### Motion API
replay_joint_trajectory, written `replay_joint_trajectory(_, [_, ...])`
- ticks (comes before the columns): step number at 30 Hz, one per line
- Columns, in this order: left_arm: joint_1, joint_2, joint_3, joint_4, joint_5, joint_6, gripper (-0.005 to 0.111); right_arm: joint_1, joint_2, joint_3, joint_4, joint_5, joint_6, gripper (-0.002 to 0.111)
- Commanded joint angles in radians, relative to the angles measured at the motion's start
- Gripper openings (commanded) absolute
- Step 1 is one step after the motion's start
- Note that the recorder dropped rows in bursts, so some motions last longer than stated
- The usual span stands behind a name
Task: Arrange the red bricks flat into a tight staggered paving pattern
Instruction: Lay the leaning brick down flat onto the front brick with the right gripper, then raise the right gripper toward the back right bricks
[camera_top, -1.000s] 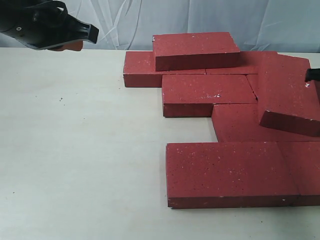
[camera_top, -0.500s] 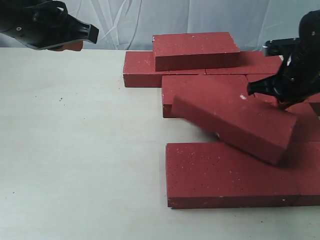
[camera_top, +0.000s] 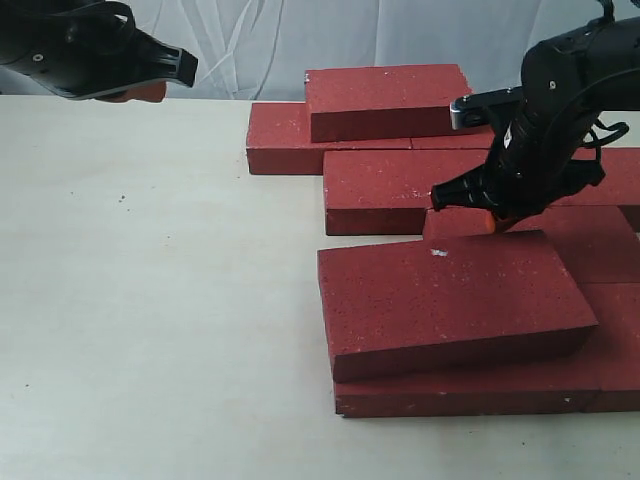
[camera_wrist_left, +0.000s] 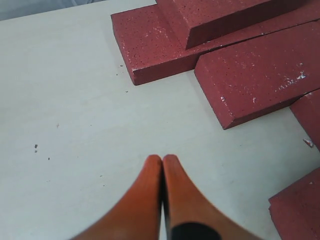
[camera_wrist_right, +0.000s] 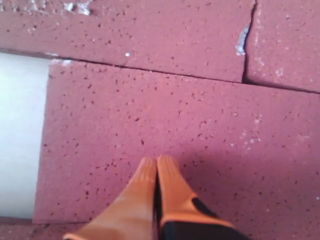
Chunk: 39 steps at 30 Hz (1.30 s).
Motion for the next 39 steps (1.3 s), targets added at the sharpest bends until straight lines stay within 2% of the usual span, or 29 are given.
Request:
replay_joint_trajectory(1, [-0.004,-0.005,0.0,-0.001,0.0,-0.004,0.0,0.0,-0.014,-0.015,-0.036,0.011,-0.009,-0.001])
replay_joint_trajectory(10, [-0.004,-0.005,0.0,-0.001,0.0,-0.004,0.0,-0.002,-0.139,-0.05,-0.178,0.153,0.039,-0.001])
replay_joint_trajectory(16, [-0.004,-0.005,0.0,-0.001,0.002,-0.004,0.0,-0.002,-0.198,-0.05,-0.241,0.346,0.039,-0.001])
replay_joint_trajectory(22, [-0.004,-0.005,0.0,-0.003,0.002,-0.004,0.0,-0.002,-0.225,-0.05,-0.164,0.402,0.02,-0.001])
replay_joint_trajectory(30, [-0.004,-0.005,0.0,-0.003,0.004,-0.004,0.0,0.001,-0.241,-0.008,0.029,0.44,-0.142,-0.001])
replay_joint_trajectory(39, [-0.004,-0.005,0.0,-0.003,0.004,-0.004,0.0,0.001,-0.328,0.053,0.106,0.44,-0.216,-0.001])
